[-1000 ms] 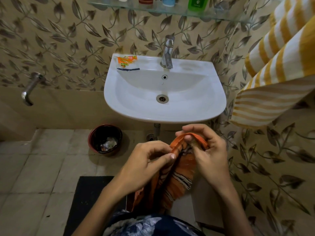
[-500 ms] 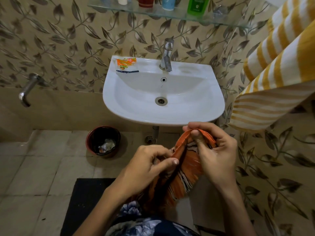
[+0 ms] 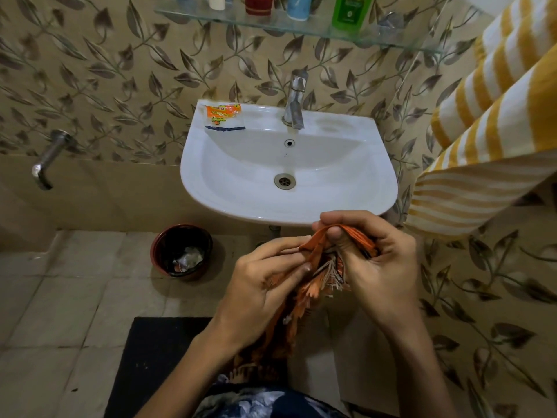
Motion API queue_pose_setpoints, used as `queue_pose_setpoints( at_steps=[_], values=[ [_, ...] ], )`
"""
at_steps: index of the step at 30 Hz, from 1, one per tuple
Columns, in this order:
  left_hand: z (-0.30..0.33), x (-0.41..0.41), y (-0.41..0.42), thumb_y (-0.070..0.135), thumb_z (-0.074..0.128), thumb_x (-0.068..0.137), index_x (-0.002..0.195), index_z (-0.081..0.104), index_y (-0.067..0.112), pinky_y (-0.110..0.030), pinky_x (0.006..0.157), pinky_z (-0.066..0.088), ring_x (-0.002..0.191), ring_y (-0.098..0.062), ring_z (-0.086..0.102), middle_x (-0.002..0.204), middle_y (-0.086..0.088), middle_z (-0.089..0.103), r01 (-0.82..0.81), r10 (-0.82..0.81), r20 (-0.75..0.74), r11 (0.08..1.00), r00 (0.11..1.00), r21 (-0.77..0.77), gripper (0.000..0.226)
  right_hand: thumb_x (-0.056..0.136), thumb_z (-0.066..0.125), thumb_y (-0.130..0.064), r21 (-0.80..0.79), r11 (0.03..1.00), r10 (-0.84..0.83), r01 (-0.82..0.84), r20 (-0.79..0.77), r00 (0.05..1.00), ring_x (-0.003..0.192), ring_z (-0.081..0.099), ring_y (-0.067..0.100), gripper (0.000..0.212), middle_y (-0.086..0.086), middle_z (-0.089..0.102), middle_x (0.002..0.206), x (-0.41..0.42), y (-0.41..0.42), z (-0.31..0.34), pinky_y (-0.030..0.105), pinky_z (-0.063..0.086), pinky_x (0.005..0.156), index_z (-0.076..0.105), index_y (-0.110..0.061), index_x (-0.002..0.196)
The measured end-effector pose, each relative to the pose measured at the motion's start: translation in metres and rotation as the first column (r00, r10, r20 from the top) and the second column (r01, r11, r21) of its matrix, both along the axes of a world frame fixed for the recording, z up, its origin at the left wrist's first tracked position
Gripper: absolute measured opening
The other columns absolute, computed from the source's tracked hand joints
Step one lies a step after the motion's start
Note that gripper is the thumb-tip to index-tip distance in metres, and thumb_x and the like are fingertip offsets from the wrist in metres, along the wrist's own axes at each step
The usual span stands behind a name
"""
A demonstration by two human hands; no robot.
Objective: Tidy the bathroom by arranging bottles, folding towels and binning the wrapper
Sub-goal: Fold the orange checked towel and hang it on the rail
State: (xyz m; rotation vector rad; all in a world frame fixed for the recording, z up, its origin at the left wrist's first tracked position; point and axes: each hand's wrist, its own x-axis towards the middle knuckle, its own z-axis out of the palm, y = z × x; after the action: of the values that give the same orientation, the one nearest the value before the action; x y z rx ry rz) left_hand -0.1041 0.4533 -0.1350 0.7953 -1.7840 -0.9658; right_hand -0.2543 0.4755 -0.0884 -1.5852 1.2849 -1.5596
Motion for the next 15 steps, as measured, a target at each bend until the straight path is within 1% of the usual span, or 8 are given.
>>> queue_pose_setpoints(
  at_steps=[2, 4, 7, 9, 11, 13, 15],
  values=[
    [-0.001, 0.002, -0.003, 0.01, 0.061, 0.085, 0.103, 0.072, 0.005, -0.021, 0.093, 0.049, 0.107, -0.003, 0.062, 0.116, 0.001, 0.065, -0.001, 0.001, 0.058, 1.0, 0.998, -0.007, 0.021, 0.084, 0.064, -0.005, -0.009, 1.0, 0.006, -0.006, -0.011, 1.0, 0.087, 0.072, 0.004, 0.025, -0.019, 0.074, 0.09, 0.0, -0.001, 0.0, 0.015, 0.055, 0.077, 0.069, -0.027, 0.094],
    [-0.004, 0.003, -0.006, 0.014, 0.06, 0.087, 0.104, 0.072, 0.008, -0.026, 0.094, 0.049, 0.109, -0.001, 0.06, 0.118, 0.002, 0.065, -0.002, 0.003, 0.149, 1.0, 0.989, -0.009, 0.022, 0.085, 0.064, -0.002, -0.017, 1.0, 0.006, -0.006, -0.017, 1.0, 0.088, 0.072, 0.004, 0.028, -0.018, 0.074, 0.091, 0.0, -0.002, 0.0, 0.015, 0.055, 0.077, 0.069, -0.027, 0.094],
    [-0.006, 0.004, -0.007, 0.016, 0.058, 0.089, 0.106, 0.071, 0.008, -0.03, 0.096, 0.05, 0.113, -0.004, 0.059, 0.122, -0.001, 0.065, -0.032, 0.034, 0.227, 0.999, 0.973, -0.014, 0.024, 0.085, 0.063, -0.005, -0.025, 1.0, -0.001, 0.001, -0.021, 1.0, 0.088, 0.072, 0.003, 0.024, -0.018, 0.074, 0.092, -0.001, -0.003, 0.001, 0.013, 0.055, 0.076, 0.069, -0.026, 0.095],
    [-0.004, 0.006, -0.007, 0.016, 0.058, 0.086, 0.108, 0.069, 0.008, -0.027, 0.094, 0.051, 0.111, -0.003, 0.061, 0.119, 0.001, 0.063, -0.11, 0.12, 0.208, 0.992, 0.971, -0.059, 0.026, 0.086, 0.063, -0.007, -0.023, 0.999, -0.031, 0.03, -0.025, 0.999, 0.088, 0.072, 0.003, 0.024, -0.018, 0.074, 0.092, -0.004, -0.004, 0.002, 0.014, 0.055, 0.076, 0.069, -0.028, 0.095],
    [0.0, 0.008, -0.007, 0.015, 0.059, 0.084, 0.109, 0.067, 0.008, -0.023, 0.09, 0.053, 0.104, 0.0, 0.063, 0.111, 0.005, 0.065, -0.17, 0.181, 0.153, 0.982, 0.971, -0.085, 0.026, 0.086, 0.063, -0.01, -0.017, 0.997, -0.071, 0.071, -0.034, 0.997, 0.088, 0.072, 0.004, 0.024, -0.017, 0.074, 0.091, -0.009, -0.006, 0.002, 0.014, 0.055, 0.077, 0.069, -0.031, 0.094],
    [0.002, 0.01, -0.009, 0.014, 0.061, 0.083, 0.103, 0.07, 0.007, -0.023, 0.085, 0.055, 0.097, 0.002, 0.065, 0.103, 0.008, 0.068, -0.173, 0.182, 0.123, 0.982, 0.976, -0.077, 0.023, 0.086, 0.063, -0.009, -0.006, 0.996, -0.092, 0.092, -0.033, 0.995, 0.087, 0.072, 0.004, 0.026, -0.016, 0.075, 0.09, -0.013, -0.007, 0.002, 0.014, 0.055, 0.076, 0.07, -0.033, 0.091],
    [0.002, 0.01, -0.011, 0.015, 0.063, 0.081, 0.1, 0.072, 0.008, -0.023, 0.082, 0.056, 0.092, 0.003, 0.067, 0.098, 0.009, 0.069, -0.153, 0.158, 0.125, 0.987, 0.979, -0.047, 0.022, 0.087, 0.063, -0.005, 0.001, 0.996, -0.093, 0.093, -0.041, 0.995, 0.087, 0.072, 0.005, 0.029, -0.015, 0.075, 0.09, -0.014, -0.008, 0.001, 0.014, 0.054, 0.075, 0.07, -0.033, 0.09]
  ],
)
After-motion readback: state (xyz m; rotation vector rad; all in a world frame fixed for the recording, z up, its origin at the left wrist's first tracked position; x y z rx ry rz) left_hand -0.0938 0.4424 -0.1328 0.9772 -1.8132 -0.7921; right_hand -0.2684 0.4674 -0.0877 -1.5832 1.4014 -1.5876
